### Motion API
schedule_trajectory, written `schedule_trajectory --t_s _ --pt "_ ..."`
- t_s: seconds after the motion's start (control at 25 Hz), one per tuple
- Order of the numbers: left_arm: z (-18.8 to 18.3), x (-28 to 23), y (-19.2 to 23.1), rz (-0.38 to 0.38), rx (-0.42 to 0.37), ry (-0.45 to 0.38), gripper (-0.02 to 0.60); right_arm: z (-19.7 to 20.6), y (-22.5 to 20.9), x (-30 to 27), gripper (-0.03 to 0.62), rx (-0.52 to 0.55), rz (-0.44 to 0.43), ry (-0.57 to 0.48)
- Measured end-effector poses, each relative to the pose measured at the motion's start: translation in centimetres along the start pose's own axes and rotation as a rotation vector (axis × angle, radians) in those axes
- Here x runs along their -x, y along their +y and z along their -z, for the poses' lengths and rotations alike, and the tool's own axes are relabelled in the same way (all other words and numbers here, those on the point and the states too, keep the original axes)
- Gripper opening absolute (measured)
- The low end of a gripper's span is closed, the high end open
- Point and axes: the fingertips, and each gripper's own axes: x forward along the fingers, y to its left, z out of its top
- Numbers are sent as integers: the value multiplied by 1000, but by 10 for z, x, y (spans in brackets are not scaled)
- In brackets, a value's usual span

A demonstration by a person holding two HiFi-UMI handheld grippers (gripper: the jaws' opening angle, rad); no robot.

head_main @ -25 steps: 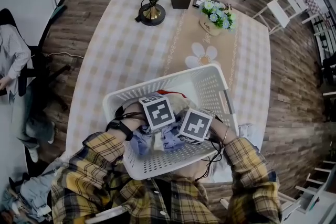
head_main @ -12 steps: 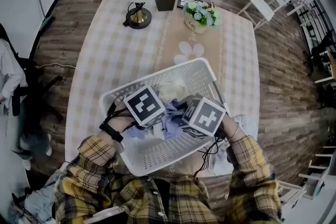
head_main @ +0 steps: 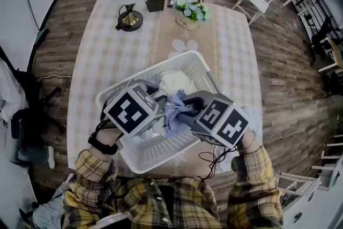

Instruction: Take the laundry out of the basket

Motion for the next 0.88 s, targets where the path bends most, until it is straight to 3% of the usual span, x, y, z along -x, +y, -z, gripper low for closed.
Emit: schedule_trajectory --t_s 0.44,0.64,0.88 --pt "-90 39 -62 -152 12 -212 81 5 -3 113 98 -16 86 -354" --pt "-146 34 -112 -215 -65 -259 80 34 -9 179 98 -10 130 -455" --pt "-207 7 -186 -227 -139 -314 78 97 -16 253 97 -49 187 -538"
